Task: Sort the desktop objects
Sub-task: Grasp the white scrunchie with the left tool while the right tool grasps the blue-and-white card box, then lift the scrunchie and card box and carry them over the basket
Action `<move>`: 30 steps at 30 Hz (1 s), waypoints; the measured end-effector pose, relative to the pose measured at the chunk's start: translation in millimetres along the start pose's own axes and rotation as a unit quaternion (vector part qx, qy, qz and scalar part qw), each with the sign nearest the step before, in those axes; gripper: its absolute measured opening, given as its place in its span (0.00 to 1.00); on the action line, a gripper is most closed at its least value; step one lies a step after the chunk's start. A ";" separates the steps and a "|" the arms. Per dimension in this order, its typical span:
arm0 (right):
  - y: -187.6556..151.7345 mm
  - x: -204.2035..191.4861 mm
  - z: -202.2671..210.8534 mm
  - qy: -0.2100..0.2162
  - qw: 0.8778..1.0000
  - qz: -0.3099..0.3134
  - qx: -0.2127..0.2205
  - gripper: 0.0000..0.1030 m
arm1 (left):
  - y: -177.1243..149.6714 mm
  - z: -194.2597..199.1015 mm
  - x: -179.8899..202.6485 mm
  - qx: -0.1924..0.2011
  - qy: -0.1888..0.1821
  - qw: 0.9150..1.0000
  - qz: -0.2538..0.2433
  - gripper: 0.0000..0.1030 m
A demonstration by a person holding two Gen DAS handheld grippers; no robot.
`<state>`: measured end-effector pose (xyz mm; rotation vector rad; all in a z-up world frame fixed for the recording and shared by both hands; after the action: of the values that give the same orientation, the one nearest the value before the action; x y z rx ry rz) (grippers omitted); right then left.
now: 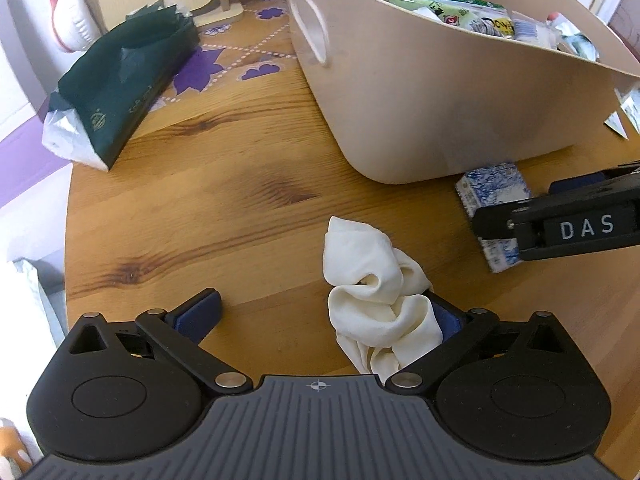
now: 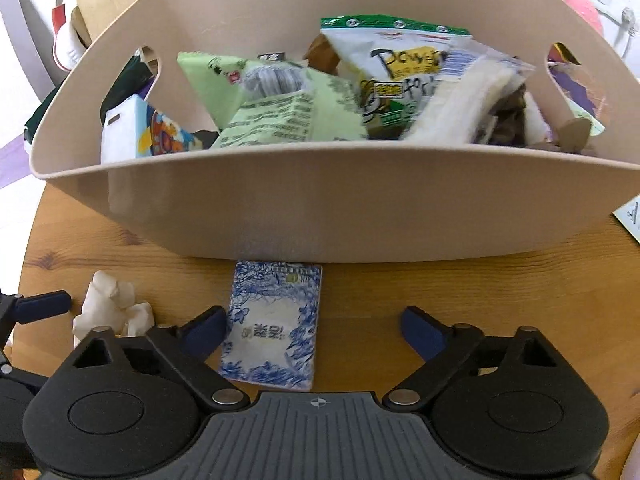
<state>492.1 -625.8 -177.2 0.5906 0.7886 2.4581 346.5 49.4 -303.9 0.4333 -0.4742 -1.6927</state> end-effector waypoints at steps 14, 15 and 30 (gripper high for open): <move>-5.7 10.9 10.3 -0.017 0.999 0.035 0.011 0.42 | 2.1 16.7 0.7 0.042 0.003 0.999 0.010 0.40; -6.2 11.7 10.8 -0.015 0.999 0.034 0.011 0.41 | 2.2 17.4 1.4 0.041 0.002 0.999 0.011 0.33; -31.6 34.2 36.1 0.027 1.000 -0.009 0.000 0.41 | 8.2 37.9 25.8 0.037 -0.047 0.997 0.043 0.18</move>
<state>494.3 -569.1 -161.7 0.5167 0.8122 2.4665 328.9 25.3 -268.1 0.3829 -0.6169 -1.6203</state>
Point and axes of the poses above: each gripper's, at about its wrist camera, not at the fingertips, and z roughly against the way its jaws point, x to its right, y to its top, the point moved 7 cm from there along -z, roughly the way its jaws point, and after that the axes turned 9 degrees about x, right-handed, at the moved point
